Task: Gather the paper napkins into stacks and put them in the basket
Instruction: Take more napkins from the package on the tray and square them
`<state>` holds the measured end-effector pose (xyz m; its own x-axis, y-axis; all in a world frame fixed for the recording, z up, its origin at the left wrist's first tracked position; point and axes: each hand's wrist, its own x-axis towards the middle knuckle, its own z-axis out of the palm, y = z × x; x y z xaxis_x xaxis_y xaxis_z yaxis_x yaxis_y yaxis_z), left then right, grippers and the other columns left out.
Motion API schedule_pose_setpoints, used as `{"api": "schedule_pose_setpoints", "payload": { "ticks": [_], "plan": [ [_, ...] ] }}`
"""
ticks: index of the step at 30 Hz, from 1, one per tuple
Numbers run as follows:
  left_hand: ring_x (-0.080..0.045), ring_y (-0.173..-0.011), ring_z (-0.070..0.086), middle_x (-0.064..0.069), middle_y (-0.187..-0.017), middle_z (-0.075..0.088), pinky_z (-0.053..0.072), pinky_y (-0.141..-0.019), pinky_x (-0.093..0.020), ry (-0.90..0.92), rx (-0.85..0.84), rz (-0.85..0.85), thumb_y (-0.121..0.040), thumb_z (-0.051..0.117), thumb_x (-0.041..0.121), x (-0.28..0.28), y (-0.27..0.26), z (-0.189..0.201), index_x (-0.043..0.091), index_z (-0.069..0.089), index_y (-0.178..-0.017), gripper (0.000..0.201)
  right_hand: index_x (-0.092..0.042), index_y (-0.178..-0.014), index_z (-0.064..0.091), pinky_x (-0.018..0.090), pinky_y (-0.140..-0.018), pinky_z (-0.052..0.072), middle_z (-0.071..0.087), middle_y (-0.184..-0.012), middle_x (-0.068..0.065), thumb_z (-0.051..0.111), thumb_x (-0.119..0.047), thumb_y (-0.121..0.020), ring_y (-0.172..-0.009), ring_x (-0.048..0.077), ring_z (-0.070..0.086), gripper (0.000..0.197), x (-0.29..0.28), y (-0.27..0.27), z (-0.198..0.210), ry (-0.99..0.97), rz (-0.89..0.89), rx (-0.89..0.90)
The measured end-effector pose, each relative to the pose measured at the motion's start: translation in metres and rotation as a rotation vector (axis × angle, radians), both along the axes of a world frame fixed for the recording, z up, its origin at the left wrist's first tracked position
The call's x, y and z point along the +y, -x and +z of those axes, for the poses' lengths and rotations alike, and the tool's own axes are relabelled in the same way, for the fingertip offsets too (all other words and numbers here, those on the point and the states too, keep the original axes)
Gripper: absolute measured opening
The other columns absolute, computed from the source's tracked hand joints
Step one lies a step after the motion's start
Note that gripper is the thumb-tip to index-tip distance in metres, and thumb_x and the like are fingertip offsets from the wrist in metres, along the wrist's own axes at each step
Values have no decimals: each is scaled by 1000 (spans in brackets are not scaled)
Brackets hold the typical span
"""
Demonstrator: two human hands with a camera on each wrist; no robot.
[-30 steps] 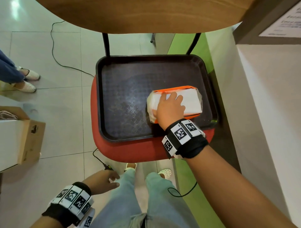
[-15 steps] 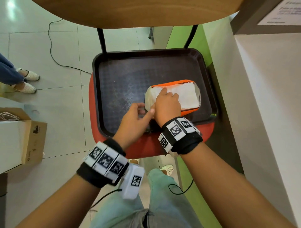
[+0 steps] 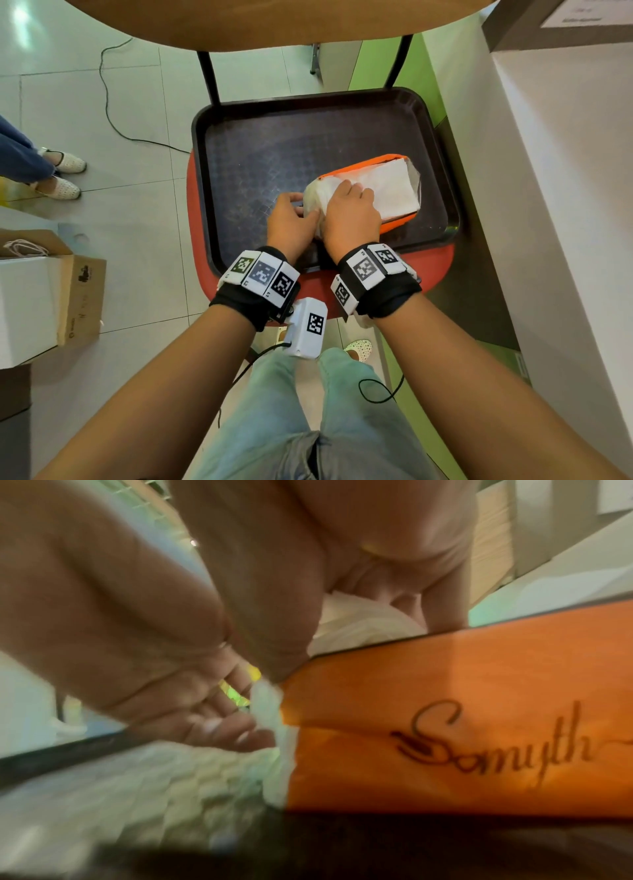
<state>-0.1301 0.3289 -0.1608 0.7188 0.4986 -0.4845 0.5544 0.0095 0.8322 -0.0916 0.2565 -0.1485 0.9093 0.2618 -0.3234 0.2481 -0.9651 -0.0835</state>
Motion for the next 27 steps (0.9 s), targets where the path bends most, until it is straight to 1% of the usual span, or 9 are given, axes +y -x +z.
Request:
{"api": "schedule_pose_setpoints", "payload": {
  "ticks": [3, 6, 9, 11, 13, 16, 18, 22, 27],
  "plan": [
    [-17, -79, 60, 10, -75, 55, 51, -73, -31, -8, -29, 42, -86, 58, 13, 1, 1, -1, 10, 49, -110, 26, -1, -124, 42, 38, -79, 46, 57, -120, 14, 53, -23, -89, -114, 30, 48, 42, -12, -8, 10, -61, 6, -33],
    [-21, -81, 63, 6, -75, 59, 52, -73, -33, -11, -64, 44, -82, 60, 7, -1, 3, -3, 16, 47, -98, 23, -1, -126, 40, 38, -79, 46, 55, -121, 14, 54, -24, -88, -116, 30, 46, 46, -9, -6, 8, -51, -3, -44],
    [-18, -73, 62, 6, -76, 59, 51, -64, -28, -16, -89, 51, -79, 65, 7, -4, 6, -5, 17, 45, -95, 27, 2, -129, 39, 40, -77, 49, 54, -123, 17, 39, -12, -89, -117, 30, 48, 42, 6, 2, -2, 30, -53, -89],
    [-11, -72, 59, 9, -76, 57, 49, -63, -21, -38, -100, 70, -78, 67, 10, -7, 9, -6, 19, 45, -94, 29, -1, -125, 48, 37, -70, 52, 61, -116, 12, 24, -11, -84, -109, 26, 56, 49, 13, 5, -1, 82, -105, -65],
    [-11, -74, 59, 11, -77, 55, 48, -63, -18, -45, -108, 90, -79, 66, 8, -8, 9, -6, 20, 44, -95, 30, -3, -119, 54, 33, -63, 52, 65, -109, 8, 21, -12, -80, -102, 22, 60, 52, 10, 2, 0, 95, -87, -112],
    [-13, -73, 58, 11, -77, 53, 49, -65, -21, -32, -107, 82, -79, 62, 3, -8, 7, -6, 19, 41, -97, 32, 3, -127, 41, 38, -74, 48, 56, -119, 15, 36, -13, -93, -113, 29, 49, 38, 2, -5, 0, 13, -38, -84],
    [-9, -69, 57, 10, -77, 53, 46, -59, -17, -26, -111, 66, -80, 63, 5, -8, 6, -7, 18, 39, -99, 34, 2, -129, 37, 39, -79, 46, 54, -122, 17, 42, -13, -94, -117, 31, 46, 39, -7, -8, 7, -37, 15, -62],
    [-15, -80, 61, 0, -91, 58, 48, -64, -18, -9, -129, 29, -79, 69, 11, -11, 4, -8, 18, 37, -101, 40, -1, -120, 46, 39, -81, 45, 63, -112, 17, 50, -12, -90, -108, 34, 56, 32, -22, -14, 20, -143, 1, -17],
    [-14, -80, 59, -1, -93, 58, 44, -62, -14, 10, -124, 12, -76, 73, 14, -17, -2, -6, 10, 37, -115, 53, -5, -116, 51, 36, -81, 45, 66, -109, 16, 54, -19, -88, -103, 34, 60, 31, -32, -20, 23, -208, -7, 6]
  ]
}}
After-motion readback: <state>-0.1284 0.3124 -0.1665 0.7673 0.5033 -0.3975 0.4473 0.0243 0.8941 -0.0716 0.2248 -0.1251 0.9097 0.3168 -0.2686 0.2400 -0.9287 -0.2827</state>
